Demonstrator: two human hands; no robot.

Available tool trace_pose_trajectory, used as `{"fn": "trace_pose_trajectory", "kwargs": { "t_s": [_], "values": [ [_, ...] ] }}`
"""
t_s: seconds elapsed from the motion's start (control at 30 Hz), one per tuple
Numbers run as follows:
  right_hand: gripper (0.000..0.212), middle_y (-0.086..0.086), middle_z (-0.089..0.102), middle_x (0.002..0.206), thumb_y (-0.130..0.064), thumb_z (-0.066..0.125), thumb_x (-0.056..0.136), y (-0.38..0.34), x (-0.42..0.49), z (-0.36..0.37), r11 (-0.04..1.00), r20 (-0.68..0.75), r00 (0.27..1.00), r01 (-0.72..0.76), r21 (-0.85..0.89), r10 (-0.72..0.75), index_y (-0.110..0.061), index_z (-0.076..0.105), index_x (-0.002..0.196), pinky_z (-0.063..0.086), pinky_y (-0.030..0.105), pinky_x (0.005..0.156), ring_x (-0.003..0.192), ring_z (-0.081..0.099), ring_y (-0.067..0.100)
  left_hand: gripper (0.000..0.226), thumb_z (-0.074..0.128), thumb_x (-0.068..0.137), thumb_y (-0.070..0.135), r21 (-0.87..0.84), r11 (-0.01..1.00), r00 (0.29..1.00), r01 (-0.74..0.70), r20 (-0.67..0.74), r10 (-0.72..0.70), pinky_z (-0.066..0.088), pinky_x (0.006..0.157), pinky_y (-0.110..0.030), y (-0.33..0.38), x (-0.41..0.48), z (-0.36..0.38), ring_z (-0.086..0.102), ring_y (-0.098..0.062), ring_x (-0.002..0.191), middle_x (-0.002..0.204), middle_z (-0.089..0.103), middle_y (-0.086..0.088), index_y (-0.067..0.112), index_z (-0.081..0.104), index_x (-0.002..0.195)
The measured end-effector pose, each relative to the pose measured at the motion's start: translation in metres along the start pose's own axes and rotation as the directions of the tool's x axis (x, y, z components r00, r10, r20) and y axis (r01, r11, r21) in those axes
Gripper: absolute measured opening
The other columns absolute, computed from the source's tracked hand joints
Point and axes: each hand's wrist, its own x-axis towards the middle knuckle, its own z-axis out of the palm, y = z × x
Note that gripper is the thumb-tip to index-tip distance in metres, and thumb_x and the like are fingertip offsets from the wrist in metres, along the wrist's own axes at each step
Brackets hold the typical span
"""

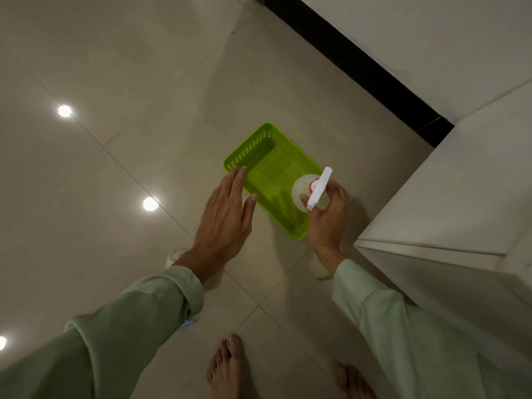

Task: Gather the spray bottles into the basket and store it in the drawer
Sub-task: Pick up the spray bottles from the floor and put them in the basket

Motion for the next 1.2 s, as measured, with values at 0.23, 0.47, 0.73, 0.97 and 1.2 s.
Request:
{"fn": "trace_pose_trajectory", "kwargs": {
  "t_s": [0.23, 0.47, 0.73, 0.97, 1.2],
  "values": [
    [0.039, 0.008, 0.068, 0.117, -0.013, 0.081, 0.078, 0.015, 0.006, 0.011, 0.998, -0.051, 0.998, -0.024, -0.059, 0.021, -0.008, 0.068, 0.114, 0.051, 0.039, 0.093, 0.111, 0.064, 0.026, 0.059, 0.033, 0.104, 0.04, 0.023, 0.998, 0.998, -0.051, 0.043, 0.05, 0.023, 0.122, -0.034, -0.007, 0.018, 0.011, 0.022, -0.021, 0.15, 0.164, 0.022, -0.006, 0.016, 0.019, 0.156],
    [0.039, 0.01, 0.072, 0.109, -0.015, 0.084, 0.074, 0.02, 0.013, 0.016, 0.996, -0.096, 0.995, -0.032, -0.086, 0.024, -0.011, 0.069, 0.11, 0.048, 0.033, 0.088, 0.104, 0.066, 0.03, 0.058, 0.034, 0.104, 0.038, 0.033, 0.997, 0.996, -0.067, 0.063, 0.065, 0.023, 0.121, -0.035, -0.007, 0.026, 0.021, 0.021, -0.021, 0.151, 0.164, 0.021, -0.007, 0.015, 0.02, 0.156],
    [0.06, 0.015, 0.061, 0.131, -0.009, 0.08, 0.077, 0.016, -0.004, 0.001, 0.99, -0.035, 0.998, -0.051, -0.135, 0.047, -0.001, 0.055, 0.131, 0.041, 0.033, 0.102, 0.125, 0.054, 0.031, 0.058, 0.033, 0.105, 0.038, 0.029, 0.998, 0.997, -0.05, 0.068, 0.048, 0.023, 0.121, -0.036, -0.003, 0.009, 0.015, 0.023, -0.022, 0.15, 0.164, 0.021, -0.007, 0.016, 0.018, 0.156],
    [0.062, 0.013, 0.057, 0.139, -0.003, 0.071, 0.083, -0.019, -0.054, -0.025, 0.992, 0.001, 0.995, -0.097, -0.084, 0.098, -0.005, 0.049, 0.14, 0.042, 0.035, 0.103, 0.127, 0.054, 0.03, 0.058, 0.034, 0.105, 0.037, 0.018, 1.0, 1.0, 0.005, 0.01, -0.005, 0.024, 0.122, -0.036, 0.015, -0.027, -0.013, 0.025, -0.021, 0.149, 0.163, 0.022, -0.008, 0.015, 0.019, 0.156],
    [0.055, 0.012, 0.057, 0.137, 0.0, 0.067, 0.084, -0.065, -0.109, -0.058, 0.996, 0.168, 0.986, 0.025, -0.087, -0.01, -0.005, 0.053, 0.137, 0.043, 0.041, 0.108, 0.128, 0.054, 0.027, 0.058, 0.033, 0.105, 0.037, -0.011, 0.992, 0.991, 0.124, -0.049, -0.125, 0.02, 0.122, -0.033, 0.034, -0.098, -0.05, 0.02, -0.018, 0.151, 0.164, 0.019, -0.006, 0.016, 0.017, 0.156]
  ]
}}
